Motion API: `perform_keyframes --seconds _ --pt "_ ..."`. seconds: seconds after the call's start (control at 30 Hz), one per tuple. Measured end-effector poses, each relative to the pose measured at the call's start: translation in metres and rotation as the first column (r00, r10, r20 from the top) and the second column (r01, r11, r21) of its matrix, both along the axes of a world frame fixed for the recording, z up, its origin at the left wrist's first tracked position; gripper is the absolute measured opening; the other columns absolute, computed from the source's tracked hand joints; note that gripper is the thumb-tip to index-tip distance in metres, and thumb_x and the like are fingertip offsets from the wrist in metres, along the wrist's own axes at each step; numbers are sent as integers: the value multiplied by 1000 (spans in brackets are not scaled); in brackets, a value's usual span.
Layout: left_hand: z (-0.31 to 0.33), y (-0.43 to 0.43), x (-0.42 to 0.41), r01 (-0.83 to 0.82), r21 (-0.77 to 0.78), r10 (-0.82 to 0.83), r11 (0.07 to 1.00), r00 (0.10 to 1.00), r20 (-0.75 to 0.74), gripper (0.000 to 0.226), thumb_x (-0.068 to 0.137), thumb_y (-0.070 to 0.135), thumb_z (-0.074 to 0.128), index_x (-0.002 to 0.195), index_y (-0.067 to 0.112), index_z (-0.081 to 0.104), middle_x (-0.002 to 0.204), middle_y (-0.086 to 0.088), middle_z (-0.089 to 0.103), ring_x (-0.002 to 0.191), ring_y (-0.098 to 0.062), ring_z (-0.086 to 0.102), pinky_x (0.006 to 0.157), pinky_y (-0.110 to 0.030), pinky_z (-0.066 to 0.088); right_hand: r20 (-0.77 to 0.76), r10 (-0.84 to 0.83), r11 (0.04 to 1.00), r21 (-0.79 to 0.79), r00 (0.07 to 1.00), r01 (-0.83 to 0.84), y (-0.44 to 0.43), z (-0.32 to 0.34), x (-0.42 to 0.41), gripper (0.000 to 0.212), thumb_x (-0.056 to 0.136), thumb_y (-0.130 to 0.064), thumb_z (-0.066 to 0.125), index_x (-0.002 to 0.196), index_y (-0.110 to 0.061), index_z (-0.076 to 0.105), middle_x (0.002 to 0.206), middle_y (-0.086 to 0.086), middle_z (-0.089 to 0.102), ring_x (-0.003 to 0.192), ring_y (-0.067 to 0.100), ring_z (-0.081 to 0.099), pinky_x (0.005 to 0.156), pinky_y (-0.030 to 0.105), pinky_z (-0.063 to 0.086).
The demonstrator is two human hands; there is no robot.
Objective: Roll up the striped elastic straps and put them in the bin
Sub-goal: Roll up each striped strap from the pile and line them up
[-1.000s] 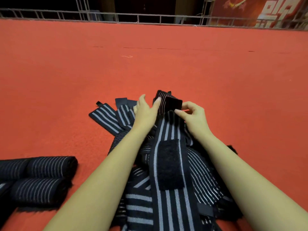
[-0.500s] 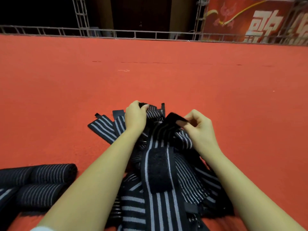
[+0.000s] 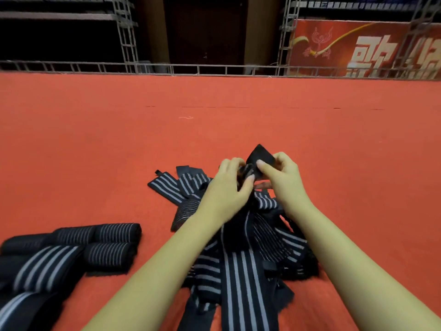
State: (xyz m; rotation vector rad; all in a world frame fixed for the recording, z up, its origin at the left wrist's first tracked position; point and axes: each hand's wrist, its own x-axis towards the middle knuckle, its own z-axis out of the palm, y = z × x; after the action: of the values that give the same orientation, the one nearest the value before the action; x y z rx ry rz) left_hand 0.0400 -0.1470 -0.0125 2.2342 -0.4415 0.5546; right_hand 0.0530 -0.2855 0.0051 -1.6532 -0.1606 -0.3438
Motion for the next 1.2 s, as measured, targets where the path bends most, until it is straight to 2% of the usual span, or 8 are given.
perform_keyframes --seconds 0.1,0.17,0.33,0.43,0.57,0.83,1.03,1.2 --pt "2 -1 -27 29 -12 -30 1000 997 -70 52 91 43 59 136 23 43 119 3 43 109 -13 49 94 -27 40 -36 70 994 90 997 -67 9 24 -25 13 92 -5 58 85 -6 47 82 18 58 69 27 63 55 31 55" --pt "16 0 -43 44 -80 -50 996 996 -80 38 95 30 56 132 23 50 116 2 54 107 -12 52 89 -26 41 2 136 984 112 991 -136 16 41 -46 10 92 -5 60 85 -4 52 77 13 61 63 18 64 60 27 56" --pt "57 23 -78 21 -292 -79 956 979 -187 25 96 8 51 112 22 64 89 3 69 78 -18 63 72 -31 49 65 75 980 -191 995 -61 11 61 -85 37 83 -21 74 113 -10 56 110 2 60 102 10 57 85 17 43" --pt "75 34 -103 -15 -446 -93 895 971 -220 16 90 18 66 101 22 54 97 -3 69 88 -21 67 82 -40 54 -104 229 963 -121 968 -241 15 58 -114 39 83 -15 73 111 -15 46 111 13 64 91 16 64 82 29 51" --pt "88 40 -132 -72 -566 -31 821 985 -170 48 84 20 73 106 21 30 93 -4 64 82 -24 67 78 -42 53 -20 259 964 -56 966 -260 34 63 -146 35 86 -7 69 96 -21 38 98 19 66 78 25 68 74 45 56" --pt "118 58 -181 101 -428 -77 898 994 74 21 91 3 58 101 20 65 101 12 64 96 -3 58 88 -19 44 260 214 967 -192 942 -166 50 99 -195 23 87 -3 66 92 -16 48 89 -2 57 80 4 56 69 17 47" --pt "148 78 -226 226 -399 -169 889 970 172 35 91 3 60 123 14 61 117 8 61 99 14 55 90 -9 43 166 400 916 -39 901 -400 53 136 -233 25 90 0 60 108 -17 65 101 0 69 86 10 67 61 25 56" --pt "180 86 -257 230 -391 -158 891 965 207 35 92 5 60 126 16 58 120 7 58 103 7 54 85 -5 44 184 481 861 83 857 -501 62 165 -261 32 88 4 59 114 -14 64 109 6 69 92 19 69 81 37 55"
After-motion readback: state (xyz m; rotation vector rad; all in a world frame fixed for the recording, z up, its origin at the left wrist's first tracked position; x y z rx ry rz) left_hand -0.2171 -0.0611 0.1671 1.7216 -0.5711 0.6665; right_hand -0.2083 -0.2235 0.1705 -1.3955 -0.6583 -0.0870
